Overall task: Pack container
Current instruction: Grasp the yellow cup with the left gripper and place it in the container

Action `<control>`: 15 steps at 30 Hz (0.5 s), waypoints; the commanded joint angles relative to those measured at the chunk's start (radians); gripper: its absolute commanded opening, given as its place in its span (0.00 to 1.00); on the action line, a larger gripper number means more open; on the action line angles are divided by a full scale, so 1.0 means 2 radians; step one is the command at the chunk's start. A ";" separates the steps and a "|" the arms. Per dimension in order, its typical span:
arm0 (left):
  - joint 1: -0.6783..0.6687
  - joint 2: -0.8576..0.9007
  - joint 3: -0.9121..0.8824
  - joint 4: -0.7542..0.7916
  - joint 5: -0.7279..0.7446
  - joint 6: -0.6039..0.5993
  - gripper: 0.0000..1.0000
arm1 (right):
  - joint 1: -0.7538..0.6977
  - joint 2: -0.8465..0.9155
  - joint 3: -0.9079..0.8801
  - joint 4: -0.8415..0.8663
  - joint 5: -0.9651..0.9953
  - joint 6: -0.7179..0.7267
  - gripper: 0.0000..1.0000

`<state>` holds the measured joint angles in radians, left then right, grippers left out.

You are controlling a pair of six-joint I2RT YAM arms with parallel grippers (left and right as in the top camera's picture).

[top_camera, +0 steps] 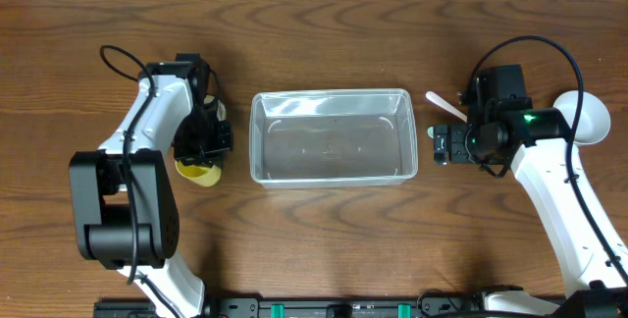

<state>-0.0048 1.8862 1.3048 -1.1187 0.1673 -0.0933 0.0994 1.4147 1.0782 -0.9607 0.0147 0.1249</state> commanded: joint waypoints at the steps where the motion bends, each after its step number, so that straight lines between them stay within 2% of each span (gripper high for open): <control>1: -0.001 -0.006 0.004 -0.011 0.002 0.000 0.06 | -0.004 0.002 0.008 0.000 -0.002 0.005 0.99; 6: -0.008 -0.044 0.007 -0.040 0.002 -0.013 0.06 | -0.004 0.002 0.008 0.001 -0.002 0.004 0.99; 15: -0.065 -0.191 0.068 -0.056 -0.015 -0.015 0.06 | -0.004 0.002 0.008 0.002 0.006 0.004 0.99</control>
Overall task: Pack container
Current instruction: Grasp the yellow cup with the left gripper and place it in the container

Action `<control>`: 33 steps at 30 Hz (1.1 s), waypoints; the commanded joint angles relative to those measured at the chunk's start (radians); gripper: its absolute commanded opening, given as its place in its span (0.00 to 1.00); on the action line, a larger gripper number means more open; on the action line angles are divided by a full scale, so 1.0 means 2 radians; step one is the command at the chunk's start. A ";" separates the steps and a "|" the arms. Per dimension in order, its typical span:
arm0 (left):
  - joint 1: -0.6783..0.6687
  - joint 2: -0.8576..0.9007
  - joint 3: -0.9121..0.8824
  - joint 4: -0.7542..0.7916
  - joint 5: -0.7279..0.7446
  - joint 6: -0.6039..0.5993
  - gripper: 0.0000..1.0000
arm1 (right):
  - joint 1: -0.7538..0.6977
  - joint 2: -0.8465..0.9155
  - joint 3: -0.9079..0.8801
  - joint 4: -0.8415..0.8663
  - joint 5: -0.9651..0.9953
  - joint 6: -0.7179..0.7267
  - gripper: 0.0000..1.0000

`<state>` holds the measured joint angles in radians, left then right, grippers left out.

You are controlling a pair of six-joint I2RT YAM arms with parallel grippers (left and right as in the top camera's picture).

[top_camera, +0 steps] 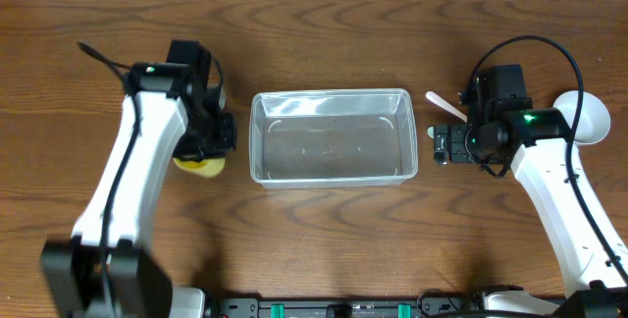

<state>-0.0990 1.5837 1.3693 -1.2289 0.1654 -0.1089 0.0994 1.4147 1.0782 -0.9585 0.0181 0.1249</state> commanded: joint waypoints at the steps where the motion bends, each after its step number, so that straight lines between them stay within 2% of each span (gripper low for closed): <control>1: -0.029 -0.053 0.050 0.002 -0.022 -0.009 0.06 | -0.004 0.002 0.008 0.001 0.004 0.004 0.99; 8: -0.110 -0.066 0.083 0.072 -0.027 0.001 0.06 | -0.004 0.002 0.008 0.002 0.004 0.004 0.99; 15: -0.168 0.028 0.083 0.099 -0.027 0.001 0.06 | -0.004 0.002 0.008 0.002 0.004 0.004 0.99; 23: -0.171 0.144 0.083 0.108 -0.027 0.002 0.06 | -0.004 0.002 0.008 0.002 0.004 0.004 0.99; 33: -0.155 0.213 0.083 0.142 -0.027 0.005 0.08 | -0.004 0.002 0.008 -0.002 0.004 0.004 0.99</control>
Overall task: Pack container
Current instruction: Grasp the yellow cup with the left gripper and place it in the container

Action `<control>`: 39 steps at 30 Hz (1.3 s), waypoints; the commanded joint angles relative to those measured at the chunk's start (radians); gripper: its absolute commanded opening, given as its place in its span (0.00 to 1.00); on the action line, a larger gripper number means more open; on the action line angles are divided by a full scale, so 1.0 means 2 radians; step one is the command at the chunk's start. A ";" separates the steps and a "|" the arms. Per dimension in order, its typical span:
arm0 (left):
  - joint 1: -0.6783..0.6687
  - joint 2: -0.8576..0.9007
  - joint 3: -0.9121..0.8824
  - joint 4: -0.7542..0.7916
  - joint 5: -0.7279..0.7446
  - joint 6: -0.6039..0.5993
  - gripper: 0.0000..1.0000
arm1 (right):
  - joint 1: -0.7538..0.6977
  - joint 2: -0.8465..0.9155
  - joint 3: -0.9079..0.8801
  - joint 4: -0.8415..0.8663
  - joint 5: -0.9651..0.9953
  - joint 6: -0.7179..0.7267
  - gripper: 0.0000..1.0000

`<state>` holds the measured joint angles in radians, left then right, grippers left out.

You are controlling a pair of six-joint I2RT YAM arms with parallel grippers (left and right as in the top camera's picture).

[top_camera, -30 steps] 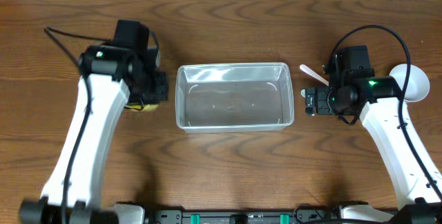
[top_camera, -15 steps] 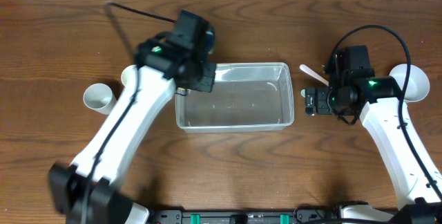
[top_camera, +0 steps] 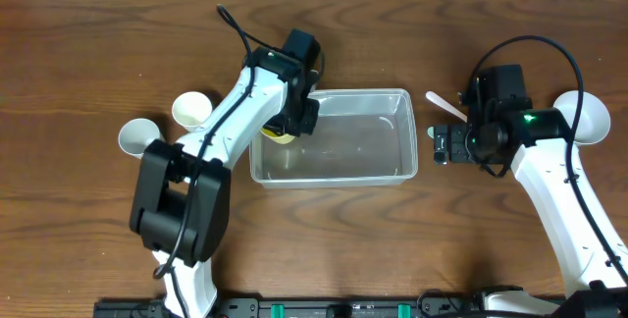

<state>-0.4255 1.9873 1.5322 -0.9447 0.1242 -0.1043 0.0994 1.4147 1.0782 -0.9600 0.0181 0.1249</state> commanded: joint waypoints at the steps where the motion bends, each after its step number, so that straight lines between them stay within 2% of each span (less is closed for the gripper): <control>1: 0.010 0.015 0.002 0.000 -0.006 0.003 0.12 | -0.004 0.002 0.008 -0.001 0.004 0.004 0.99; 4: 0.014 0.016 0.002 0.001 -0.006 0.003 0.35 | -0.004 0.002 0.008 -0.001 0.004 0.004 0.99; 8: 0.015 0.002 0.003 0.000 -0.006 0.003 0.47 | -0.004 0.002 0.008 -0.002 0.004 0.004 0.99; 14: 0.014 -0.081 0.051 -0.044 -0.013 0.018 0.52 | -0.004 0.002 0.008 -0.001 0.004 0.004 0.99; 15: 0.014 -0.100 0.057 -0.047 -0.025 0.022 0.52 | -0.004 0.002 0.008 -0.001 0.004 0.004 0.99; 18: 0.020 -0.161 0.065 -0.048 -0.079 0.030 0.63 | -0.004 0.002 0.008 -0.001 0.006 0.004 0.99; 22: 0.057 -0.204 0.065 -0.057 -0.123 0.029 0.65 | -0.004 0.002 0.008 -0.001 0.008 0.004 0.99; 24: 0.086 -0.203 0.063 -0.062 -0.122 0.027 0.70 | -0.004 0.002 0.008 -0.001 0.008 0.004 0.99; 28: 0.152 -0.177 0.045 -0.062 -0.115 0.005 0.73 | -0.004 0.002 0.008 -0.003 0.008 0.004 0.99; 31: 0.191 -0.140 0.038 -0.062 -0.058 0.002 0.73 | -0.004 0.002 0.008 -0.006 0.008 0.004 0.99; 34: 0.210 -0.094 0.038 -0.062 -0.019 0.002 0.73 | -0.004 0.002 0.008 -0.006 0.008 0.004 0.99; 39: 0.212 -0.024 0.038 -0.060 -0.019 0.003 0.73 | -0.004 0.002 0.008 -0.008 0.008 0.004 0.99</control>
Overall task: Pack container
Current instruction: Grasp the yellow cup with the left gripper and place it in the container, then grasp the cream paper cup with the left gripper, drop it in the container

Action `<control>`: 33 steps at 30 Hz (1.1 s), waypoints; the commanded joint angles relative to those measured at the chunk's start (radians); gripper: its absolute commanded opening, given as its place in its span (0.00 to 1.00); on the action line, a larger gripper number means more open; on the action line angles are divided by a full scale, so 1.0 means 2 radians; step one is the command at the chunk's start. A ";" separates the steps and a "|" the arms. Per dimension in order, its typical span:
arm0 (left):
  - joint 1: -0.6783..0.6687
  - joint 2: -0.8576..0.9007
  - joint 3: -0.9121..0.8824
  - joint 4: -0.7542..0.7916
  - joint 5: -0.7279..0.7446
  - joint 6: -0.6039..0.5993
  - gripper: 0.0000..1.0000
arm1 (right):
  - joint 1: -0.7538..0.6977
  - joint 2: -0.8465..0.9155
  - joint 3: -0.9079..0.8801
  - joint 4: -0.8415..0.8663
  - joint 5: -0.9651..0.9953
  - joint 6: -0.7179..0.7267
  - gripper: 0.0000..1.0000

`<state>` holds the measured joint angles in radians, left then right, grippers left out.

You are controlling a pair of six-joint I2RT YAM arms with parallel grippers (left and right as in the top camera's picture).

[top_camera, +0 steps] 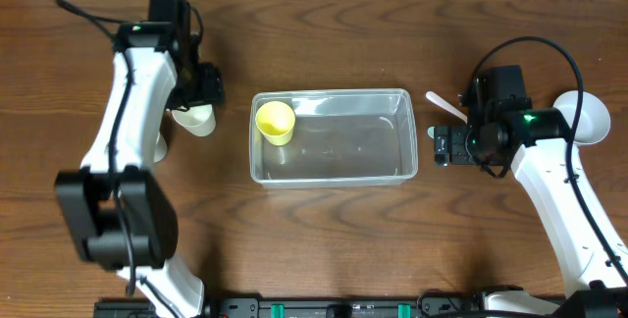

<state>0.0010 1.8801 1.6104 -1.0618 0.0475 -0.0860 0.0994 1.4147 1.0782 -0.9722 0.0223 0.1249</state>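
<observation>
A clear plastic container (334, 166) lies at the table's middle. A yellow cup (275, 122) stands upright inside its left end. My left gripper (200, 102) hangs over the far rim of a white cup (197, 121) left of the container; it looks open, with the fingers mostly hidden by the wrist. My right gripper (439, 145) rests open just right of the container, holding nothing. A white spoon (444, 104) lies just beyond it.
A white bowl (592, 117) sits at the far right behind the right arm. A second white cup (158, 147) is almost hidden under the left arm. Cables loop off both arms.
The yellow cup has been let go and now stands in the container's left end. My left gripper has moved left out of the container to the nearer white cup. The right arm is unchanged.
My left gripper was on the yellow cup left of the container. Then it was raised slightly with the cup. Later it held the cup over the container's left end, uncovering two white cups. Now the yellow cup is inside and the gripper is at a white cup.
</observation>
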 commanded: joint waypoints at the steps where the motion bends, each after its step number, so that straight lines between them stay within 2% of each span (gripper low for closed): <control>1: -0.001 0.042 -0.002 -0.002 0.020 -0.007 0.73 | -0.004 0.002 0.008 -0.002 0.006 0.004 0.99; 3: -0.001 0.067 -0.002 -0.002 0.020 -0.007 0.73 | -0.004 0.002 0.008 -0.002 0.006 0.004 0.99; 5: -0.001 0.088 -0.002 -0.003 0.020 -0.007 0.70 | -0.004 0.002 0.008 -0.004 0.006 0.004 0.99; 6: -0.001 0.094 -0.002 -0.003 0.020 -0.006 0.65 | -0.004 0.002 0.008 -0.004 0.006 0.004 0.99; 8: -0.001 0.104 -0.002 -0.004 0.020 -0.006 0.45 | -0.004 0.002 0.008 -0.006 0.006 0.004 0.99; 10: -0.001 0.105 -0.002 -0.003 0.020 -0.006 0.30 | -0.004 0.002 0.008 -0.007 0.006 0.004 0.99; 16: -0.001 0.082 0.001 -0.011 0.019 -0.006 0.06 | -0.004 0.002 0.008 -0.008 0.006 0.004 0.99; 20: -0.003 0.040 0.017 -0.040 0.019 -0.007 0.06 | -0.004 0.002 0.008 -0.007 0.006 0.004 0.99; 25: -0.027 -0.061 0.030 -0.083 0.020 -0.016 0.06 | -0.004 0.002 0.008 -0.005 0.010 0.004 0.99; 29: -0.084 -0.137 0.030 -0.110 0.020 -0.044 0.06 | -0.004 0.002 0.008 -0.002 0.011 0.004 0.99; 33: -0.168 -0.169 0.027 -0.120 0.020 -0.048 0.06 | -0.004 0.002 0.008 -0.002 0.011 0.004 0.99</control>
<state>-0.2493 1.5478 1.6638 -1.2942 0.0818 -0.1547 0.0994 1.4147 1.0782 -0.9768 0.0334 0.1249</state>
